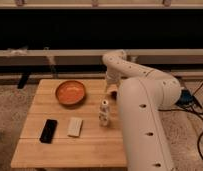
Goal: Drag the pepper across the table
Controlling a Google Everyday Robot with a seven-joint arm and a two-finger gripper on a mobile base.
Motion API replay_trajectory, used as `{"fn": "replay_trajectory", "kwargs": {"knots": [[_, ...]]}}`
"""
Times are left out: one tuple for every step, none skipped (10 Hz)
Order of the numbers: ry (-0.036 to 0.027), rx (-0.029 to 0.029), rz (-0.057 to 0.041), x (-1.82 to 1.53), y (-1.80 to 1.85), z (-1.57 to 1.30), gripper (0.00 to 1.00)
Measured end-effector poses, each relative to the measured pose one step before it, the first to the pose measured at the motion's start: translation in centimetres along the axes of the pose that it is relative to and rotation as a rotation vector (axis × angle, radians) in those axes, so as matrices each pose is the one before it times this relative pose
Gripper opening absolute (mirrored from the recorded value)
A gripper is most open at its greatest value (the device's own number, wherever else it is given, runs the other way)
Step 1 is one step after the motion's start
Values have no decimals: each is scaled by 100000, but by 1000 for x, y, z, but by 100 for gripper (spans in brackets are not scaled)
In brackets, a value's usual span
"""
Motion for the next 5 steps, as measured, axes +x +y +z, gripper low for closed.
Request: {"fn": "replay_trajectory", "kwargs": {"knots": [[1554, 200, 38, 331, -720, 366, 65], [1160, 89, -282, 237, -306, 333, 65], [1489, 55, -359, 243, -299, 511, 65], [1452, 141, -396, 142, -160, 569, 65], [933, 153, -278, 31, -59, 425, 65]]}}
